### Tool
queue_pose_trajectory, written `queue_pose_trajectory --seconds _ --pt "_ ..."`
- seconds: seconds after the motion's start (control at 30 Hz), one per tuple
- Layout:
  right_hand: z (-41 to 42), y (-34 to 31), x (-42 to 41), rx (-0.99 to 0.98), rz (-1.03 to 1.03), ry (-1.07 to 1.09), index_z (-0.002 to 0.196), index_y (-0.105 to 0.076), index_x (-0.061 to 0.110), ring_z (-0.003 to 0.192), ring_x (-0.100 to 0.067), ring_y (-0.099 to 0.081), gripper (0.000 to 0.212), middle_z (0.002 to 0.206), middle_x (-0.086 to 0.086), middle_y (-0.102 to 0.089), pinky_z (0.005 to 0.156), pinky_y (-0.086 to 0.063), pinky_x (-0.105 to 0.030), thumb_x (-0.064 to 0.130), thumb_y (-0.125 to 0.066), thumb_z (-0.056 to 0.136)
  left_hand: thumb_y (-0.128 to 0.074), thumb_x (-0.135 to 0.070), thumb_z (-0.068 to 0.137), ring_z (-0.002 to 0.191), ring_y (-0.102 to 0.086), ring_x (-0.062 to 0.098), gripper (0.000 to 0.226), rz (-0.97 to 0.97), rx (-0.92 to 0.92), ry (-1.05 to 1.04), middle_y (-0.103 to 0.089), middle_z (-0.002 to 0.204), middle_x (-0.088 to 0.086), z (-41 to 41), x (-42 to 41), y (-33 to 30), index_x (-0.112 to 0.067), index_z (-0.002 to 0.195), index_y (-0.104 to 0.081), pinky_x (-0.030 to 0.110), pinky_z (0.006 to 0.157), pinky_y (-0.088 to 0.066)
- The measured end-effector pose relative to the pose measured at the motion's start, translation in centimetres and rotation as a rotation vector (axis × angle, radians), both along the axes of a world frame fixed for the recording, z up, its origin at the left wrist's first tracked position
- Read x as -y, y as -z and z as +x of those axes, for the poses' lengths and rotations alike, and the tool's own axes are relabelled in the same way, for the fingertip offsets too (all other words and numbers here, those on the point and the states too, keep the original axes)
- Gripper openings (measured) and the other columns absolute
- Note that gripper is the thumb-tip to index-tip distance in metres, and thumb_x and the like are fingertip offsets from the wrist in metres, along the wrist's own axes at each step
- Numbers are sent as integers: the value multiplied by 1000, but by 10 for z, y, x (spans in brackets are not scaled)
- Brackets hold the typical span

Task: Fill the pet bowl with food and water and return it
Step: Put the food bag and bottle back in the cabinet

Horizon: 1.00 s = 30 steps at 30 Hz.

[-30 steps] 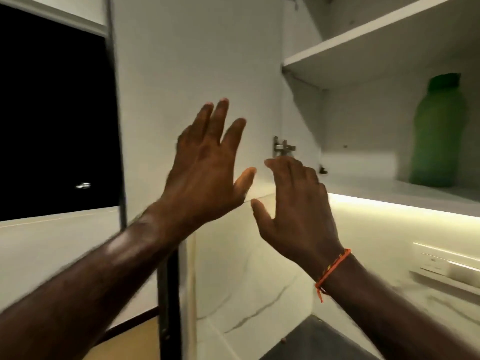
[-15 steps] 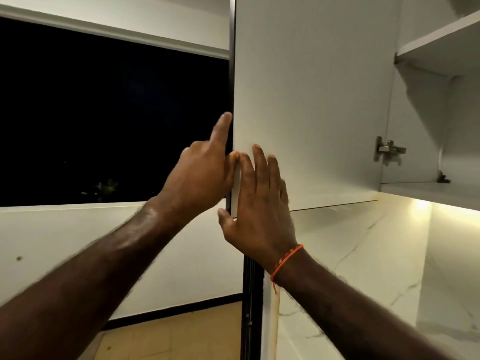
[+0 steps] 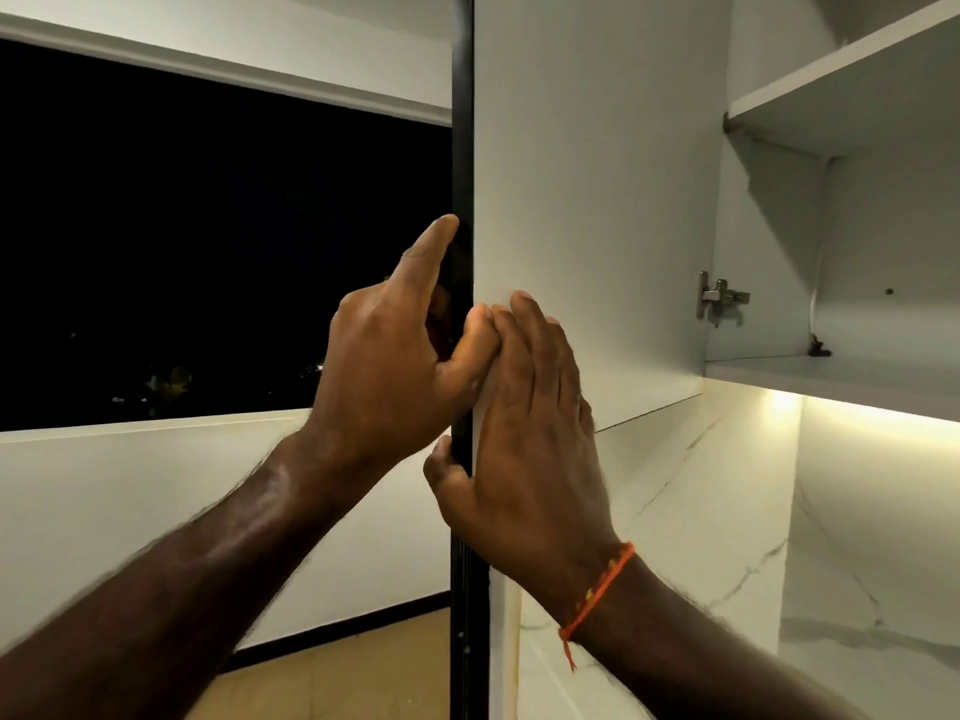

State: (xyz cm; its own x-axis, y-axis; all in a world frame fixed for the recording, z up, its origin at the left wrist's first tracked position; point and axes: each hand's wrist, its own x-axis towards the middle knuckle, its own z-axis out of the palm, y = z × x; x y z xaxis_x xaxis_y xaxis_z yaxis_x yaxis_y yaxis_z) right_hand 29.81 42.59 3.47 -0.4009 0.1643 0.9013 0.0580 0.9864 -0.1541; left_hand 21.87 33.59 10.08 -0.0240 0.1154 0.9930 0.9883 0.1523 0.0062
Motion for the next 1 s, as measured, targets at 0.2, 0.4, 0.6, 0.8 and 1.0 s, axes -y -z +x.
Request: queue_pose_trajectory --seconds 0.2,0.4,0.6,0.8,1.0 --pt "79 -2 -20 -144 -24 -112 158 -15 15 157 -20 -20 110 167 -6 -21 123 -33 -36 21 -79 70 -74 -20 93 66 -61 8 62 77 -145 311 -66 75 2 62 -32 1 9 143 -52 14 68 -52" --pt "165 -8 -50 -224 -52 -14 152 -28 18 134 -2 -50 99 148 16 -43 101 -44 -10 11 -82 70 -72 -16 94 129 -62 24 61 87 -176 638 -59 142 19 127 -86 0 8 145 -50 32 90 -62" --pt "237 -6 -72 -244 -94 274 157 -30 29 131 8 -49 85 151 23 -45 101 -45 -7 37 -75 85 -60 -19 103 141 -54 25 49 63 -202 737 -53 152 18 183 -142 1 2 147 -51 45 101 -57" --pt "287 -3 -104 -117 84 909 158 -35 15 146 -21 -39 74 160 -6 -43 118 -24 -34 51 -53 96 -68 -12 98 141 -52 30 47 -47 -251 751 -53 151 18 211 -196 10 1 142 -58 48 109 -52" --pt "318 -2 -140 7 169 1279 156 -42 10 149 -40 -35 70 160 -14 -43 116 -34 -61 55 -42 102 -64 -21 101 154 -30 27 52 -268 -294 778 -36 164 12 232 -240 8 -7 149 -51 34 120 -28"
